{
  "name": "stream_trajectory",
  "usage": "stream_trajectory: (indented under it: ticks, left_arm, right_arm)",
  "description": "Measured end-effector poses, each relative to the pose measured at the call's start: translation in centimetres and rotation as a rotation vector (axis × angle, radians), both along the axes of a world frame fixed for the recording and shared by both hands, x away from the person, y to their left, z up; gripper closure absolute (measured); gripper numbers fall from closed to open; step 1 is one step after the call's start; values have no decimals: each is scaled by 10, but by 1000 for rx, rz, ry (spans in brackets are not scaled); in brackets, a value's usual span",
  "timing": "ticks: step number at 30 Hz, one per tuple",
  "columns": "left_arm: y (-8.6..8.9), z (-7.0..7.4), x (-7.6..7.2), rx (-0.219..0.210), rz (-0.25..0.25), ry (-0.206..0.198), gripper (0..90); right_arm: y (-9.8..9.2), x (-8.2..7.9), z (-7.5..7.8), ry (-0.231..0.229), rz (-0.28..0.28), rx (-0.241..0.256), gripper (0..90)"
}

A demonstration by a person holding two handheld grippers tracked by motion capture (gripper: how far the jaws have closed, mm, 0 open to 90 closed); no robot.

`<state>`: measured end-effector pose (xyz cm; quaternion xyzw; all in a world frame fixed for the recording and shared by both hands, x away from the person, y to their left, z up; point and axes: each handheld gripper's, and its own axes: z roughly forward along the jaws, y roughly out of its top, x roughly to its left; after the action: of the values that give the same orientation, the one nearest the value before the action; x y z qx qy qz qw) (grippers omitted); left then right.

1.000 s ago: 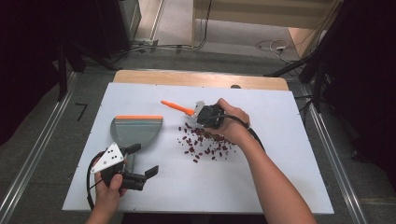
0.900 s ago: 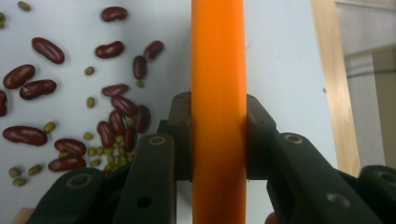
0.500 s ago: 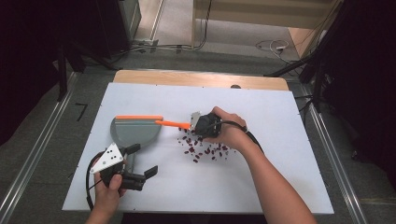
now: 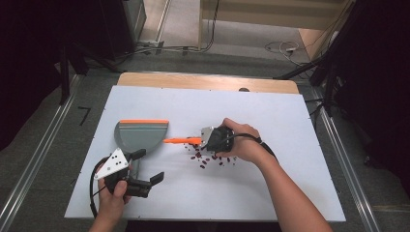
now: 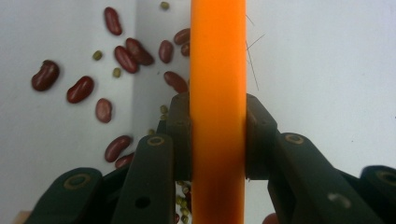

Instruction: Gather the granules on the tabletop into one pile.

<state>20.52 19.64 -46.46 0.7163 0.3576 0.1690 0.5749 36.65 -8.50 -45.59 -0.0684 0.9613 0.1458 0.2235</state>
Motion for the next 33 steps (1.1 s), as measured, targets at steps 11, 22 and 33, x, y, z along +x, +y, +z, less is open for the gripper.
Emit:
stream_trajectory:
  ticks: [11,22,33]
  left_arm:
    - [0,0,0,1,1,0,3]
    - [1,0,0,-2,6,1,3]
    - [2,1,0,-4,6,0,3]
  right_arm:
    - [-4,0,18,-60,-86,109,684]
    - [9,-18,48,207,-335,241,684]
    - [27,-28,37,431,-405,274,685]
